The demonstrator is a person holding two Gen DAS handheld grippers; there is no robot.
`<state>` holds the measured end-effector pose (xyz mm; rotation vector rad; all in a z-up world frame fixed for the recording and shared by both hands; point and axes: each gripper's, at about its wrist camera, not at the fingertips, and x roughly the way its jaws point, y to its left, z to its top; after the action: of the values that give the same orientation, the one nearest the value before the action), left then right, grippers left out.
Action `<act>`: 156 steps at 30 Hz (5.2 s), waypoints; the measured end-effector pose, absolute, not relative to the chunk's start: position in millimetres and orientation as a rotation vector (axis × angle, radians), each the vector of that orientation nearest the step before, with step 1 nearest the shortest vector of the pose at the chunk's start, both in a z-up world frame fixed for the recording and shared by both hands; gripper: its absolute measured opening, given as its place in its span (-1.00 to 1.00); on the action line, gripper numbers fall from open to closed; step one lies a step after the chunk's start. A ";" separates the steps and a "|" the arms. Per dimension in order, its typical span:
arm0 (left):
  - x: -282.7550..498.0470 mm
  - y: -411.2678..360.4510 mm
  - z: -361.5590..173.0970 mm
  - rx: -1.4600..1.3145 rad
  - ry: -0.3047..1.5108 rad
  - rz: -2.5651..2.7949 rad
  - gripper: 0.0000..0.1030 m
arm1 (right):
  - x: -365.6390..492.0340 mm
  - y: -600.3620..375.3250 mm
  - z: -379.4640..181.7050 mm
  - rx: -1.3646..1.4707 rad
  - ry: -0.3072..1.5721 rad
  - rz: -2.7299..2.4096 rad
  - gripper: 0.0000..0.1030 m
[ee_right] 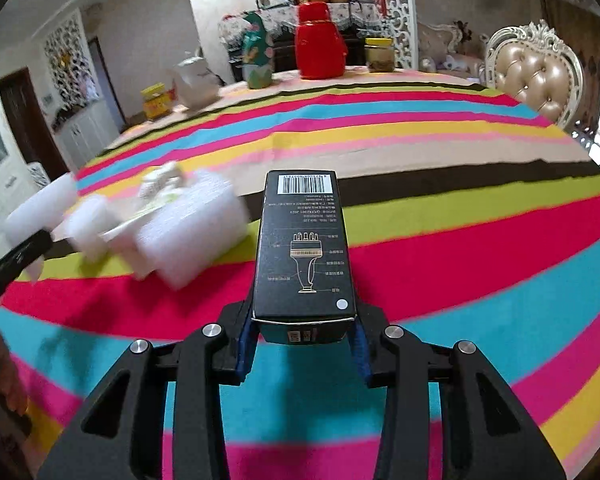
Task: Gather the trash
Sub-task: 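Grasp the black product box with the right tool while the left grasps a white foam block, then carry the black box and foam block with both tools to the wastebasket, then open both tools over the wastebasket to drop the black box and foam block, then move both open tools back to the table toward the remaining foam blocks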
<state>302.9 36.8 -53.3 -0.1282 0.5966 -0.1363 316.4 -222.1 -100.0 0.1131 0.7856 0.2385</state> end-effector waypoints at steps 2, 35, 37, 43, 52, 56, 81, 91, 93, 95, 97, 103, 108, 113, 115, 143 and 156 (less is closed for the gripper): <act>288.1 38.6 -44.7 -0.123 0.575 -0.126 0.09 | 295.0 -219.9 -93.9 0.115 0.779 0.262 -0.26; 119.1 -124.7 -37.8 0.074 0.507 -0.450 0.11 | 64.6 -320.9 -66.8 0.129 0.566 0.136 -0.25; 113.1 -139.1 -36.3 0.078 0.493 -0.472 0.12 | 54.8 -331.5 -65.9 0.139 0.540 0.105 -0.25; 100.0 -182.2 -29.9 0.067 0.454 -0.534 0.12 | 28.0 -361.7 -62.9 0.157 0.474 0.015 -0.25; 67.6 -248.1 -27.9 0.094 0.414 -0.674 0.13 | -20.6 -409.7 -55.0 0.168 0.422 -0.130 -0.25; 54.6 -272.8 -25.6 0.104 0.400 -0.733 0.13 | -44.3 -426.3 -54.1 0.166 0.403 -0.201 -0.25; -18.4 -425.3 -40.0 0.212 0.438 -1.111 0.13 | -168.2 -547.1 -80.6 0.268 0.427 -0.586 -0.25; -36.3 -484.3 -61.1 0.244 0.538 -1.227 0.16 | -177.8 -578.4 -96.0 0.296 0.478 -0.640 -0.25; -36.3 -491.9 -65.8 0.250 0.551 -1.233 0.16 | -178.0 -583.9 -98.2 0.304 0.481 -0.639 -0.24; -34.4 -503.2 -72.1 0.248 0.571 -1.246 0.26 | -173.4 -590.7 -99.9 0.310 0.484 -0.639 -0.23; -32.0 -516.8 -78.5 0.263 0.580 -1.255 0.55 | -168.8 -599.5 -103.6 0.320 0.490 -0.636 -0.19; -5.5 -498.1 -79.1 0.251 0.568 -1.163 0.78 | -174.2 -599.0 -95.2 0.329 0.457 -0.677 0.34; 22.6 -456.9 -70.7 0.243 0.537 -1.078 0.91 | -164.6 -582.7 -85.4 0.304 0.457 -0.644 0.34; 49.7 -405.6 -61.8 0.259 0.515 -0.984 0.91 | -131.9 -555.1 -75.7 0.274 0.464 -0.553 0.34; 60.3 -384.0 -59.3 0.263 0.502 -0.937 0.91 | -109.4 -536.2 -72.9 0.247 0.480 -0.493 0.34; 268.6 17.7 -53.0 0.044 0.578 -0.047 0.91 | 222.8 -219.6 -83.1 0.089 0.712 0.210 0.65; 279.1 46.1 -68.9 0.030 0.666 0.062 0.91 | 332.7 -140.8 -97.5 0.094 0.786 0.244 0.65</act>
<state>279.1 46.1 -68.9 0.0299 0.6663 0.0620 332.7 -140.8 -97.5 0.0939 0.7863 0.2442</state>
